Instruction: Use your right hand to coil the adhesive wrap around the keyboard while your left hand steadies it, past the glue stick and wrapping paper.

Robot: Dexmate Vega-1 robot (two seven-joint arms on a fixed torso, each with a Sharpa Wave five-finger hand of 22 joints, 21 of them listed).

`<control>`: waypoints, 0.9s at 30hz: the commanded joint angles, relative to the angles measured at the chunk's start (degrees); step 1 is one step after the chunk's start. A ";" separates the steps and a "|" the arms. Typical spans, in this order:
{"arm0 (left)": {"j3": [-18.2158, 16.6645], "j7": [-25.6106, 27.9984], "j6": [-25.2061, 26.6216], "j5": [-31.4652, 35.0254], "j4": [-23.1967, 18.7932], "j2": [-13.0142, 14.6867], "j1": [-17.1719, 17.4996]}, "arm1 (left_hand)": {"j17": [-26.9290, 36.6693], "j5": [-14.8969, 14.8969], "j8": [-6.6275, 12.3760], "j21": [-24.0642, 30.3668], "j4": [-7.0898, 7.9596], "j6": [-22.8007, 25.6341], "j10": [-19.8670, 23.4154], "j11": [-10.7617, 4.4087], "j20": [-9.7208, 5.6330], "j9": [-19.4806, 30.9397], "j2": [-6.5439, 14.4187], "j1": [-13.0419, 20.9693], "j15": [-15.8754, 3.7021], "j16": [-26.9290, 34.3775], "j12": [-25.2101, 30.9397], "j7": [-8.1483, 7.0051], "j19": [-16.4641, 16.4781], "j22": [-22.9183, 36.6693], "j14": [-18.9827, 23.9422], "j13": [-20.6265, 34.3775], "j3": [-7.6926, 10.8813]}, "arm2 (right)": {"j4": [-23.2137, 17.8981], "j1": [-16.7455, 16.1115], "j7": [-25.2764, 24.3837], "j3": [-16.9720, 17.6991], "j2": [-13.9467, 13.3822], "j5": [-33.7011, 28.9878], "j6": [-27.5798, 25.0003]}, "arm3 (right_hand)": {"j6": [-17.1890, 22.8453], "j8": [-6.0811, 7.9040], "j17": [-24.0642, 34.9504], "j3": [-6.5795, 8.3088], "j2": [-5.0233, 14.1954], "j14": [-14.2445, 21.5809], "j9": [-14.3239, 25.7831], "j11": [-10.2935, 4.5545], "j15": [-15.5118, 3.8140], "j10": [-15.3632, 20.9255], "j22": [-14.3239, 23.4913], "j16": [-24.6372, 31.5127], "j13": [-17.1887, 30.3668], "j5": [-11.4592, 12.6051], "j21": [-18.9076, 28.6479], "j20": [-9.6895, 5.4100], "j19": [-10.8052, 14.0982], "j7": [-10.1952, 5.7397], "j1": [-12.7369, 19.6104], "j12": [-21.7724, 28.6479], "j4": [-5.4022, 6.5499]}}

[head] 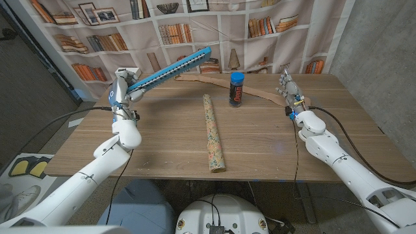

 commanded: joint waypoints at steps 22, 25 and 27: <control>1.38 0.64 -2.68 3.01 2.28 -0.47 -2.07 | 30.00 12.78 0.85 29.83 2.14 0.34 -0.30 -0.15 -11.50 -0.33 1.95 0.74 -6.38 18.52 15.49 -0.47 11.43 30.71 17.98 18.06 0.99 | -1.12 0.55 -2.92 0.07 -3.95 -5.43 -0.99 | -0.78 0.61 0.12 3.48 0.21 -0.87 0.13 -1.41 -1.38 0.22 0.32 0.11 0.45 -0.67 0.47 -0.39 0.78 -1.15 8.82 0.50 -3.39; 1.56 0.67 -2.82 3.10 2.61 -0.64 -2.35 | 29.77 12.91 0.93 29.92 2.16 0.11 -0.15 -0.08 -11.45 -0.37 2.07 0.77 -6.42 18.47 14.88 -0.35 11.35 30.60 17.89 17.12 0.87 | -0.93 0.79 -3.19 0.05 -4.05 -5.73 -1.23 | -0.72 0.66 0.11 3.65 0.18 -0.83 0.13 -1.50 -1.47 0.22 0.33 0.13 0.45 -0.70 0.45 -0.46 0.78 -1.15 9.29 0.50 -3.44; 1.62 0.64 -2.91 3.16 2.72 -0.62 -2.43 | 29.86 13.03 0.95 29.87 2.15 0.17 -0.30 -0.25 -11.43 -0.48 2.04 0.75 -6.39 18.48 15.24 -0.43 11.34 30.45 17.75 17.79 0.89 | -0.53 1.00 -3.12 -0.07 -4.13 -6.10 -1.00 | -0.70 0.68 0.11 3.75 0.16 -0.83 0.13 -1.52 -1.50 0.12 0.33 0.14 0.46 -0.71 0.44 -0.50 0.76 -1.21 9.57 0.47 -3.46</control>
